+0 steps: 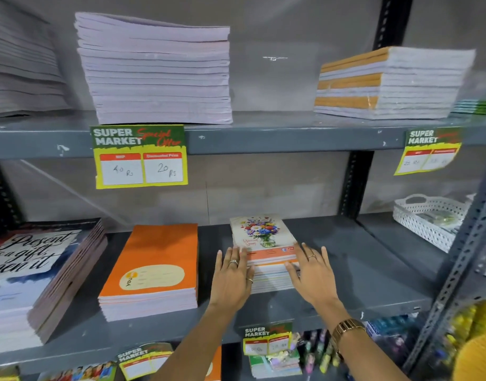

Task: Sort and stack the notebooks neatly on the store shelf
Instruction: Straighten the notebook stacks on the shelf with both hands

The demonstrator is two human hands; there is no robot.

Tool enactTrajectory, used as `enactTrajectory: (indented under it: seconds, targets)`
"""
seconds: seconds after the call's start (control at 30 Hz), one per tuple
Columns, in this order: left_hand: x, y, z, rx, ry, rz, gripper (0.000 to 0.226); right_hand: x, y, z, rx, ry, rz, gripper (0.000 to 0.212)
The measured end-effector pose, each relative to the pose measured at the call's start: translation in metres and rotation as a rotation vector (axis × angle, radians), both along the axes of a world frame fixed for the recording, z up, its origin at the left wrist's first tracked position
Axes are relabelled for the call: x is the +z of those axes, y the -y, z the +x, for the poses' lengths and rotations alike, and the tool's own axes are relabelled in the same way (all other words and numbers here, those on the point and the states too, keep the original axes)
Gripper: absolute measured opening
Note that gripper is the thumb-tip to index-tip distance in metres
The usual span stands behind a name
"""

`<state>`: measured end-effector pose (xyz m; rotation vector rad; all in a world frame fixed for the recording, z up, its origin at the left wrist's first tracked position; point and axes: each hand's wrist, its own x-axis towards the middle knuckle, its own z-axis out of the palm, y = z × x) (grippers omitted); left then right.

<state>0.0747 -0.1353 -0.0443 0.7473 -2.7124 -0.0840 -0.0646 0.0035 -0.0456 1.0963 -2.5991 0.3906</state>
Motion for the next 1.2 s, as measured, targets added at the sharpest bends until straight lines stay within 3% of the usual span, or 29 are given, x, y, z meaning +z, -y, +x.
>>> enactTrajectory:
  seconds: [0.5,1.2]
  targets:
    - [-0.005,-0.006,-0.006,0.008,-0.09,0.103,0.052,-0.005,0.003,0.0,0.031,0.23,-0.195,0.056]
    - [-0.009,-0.005,-0.003,-0.003,-0.15,0.144,0.057,-0.013,0.003,0.015,-0.036,0.209,-0.321,0.044]
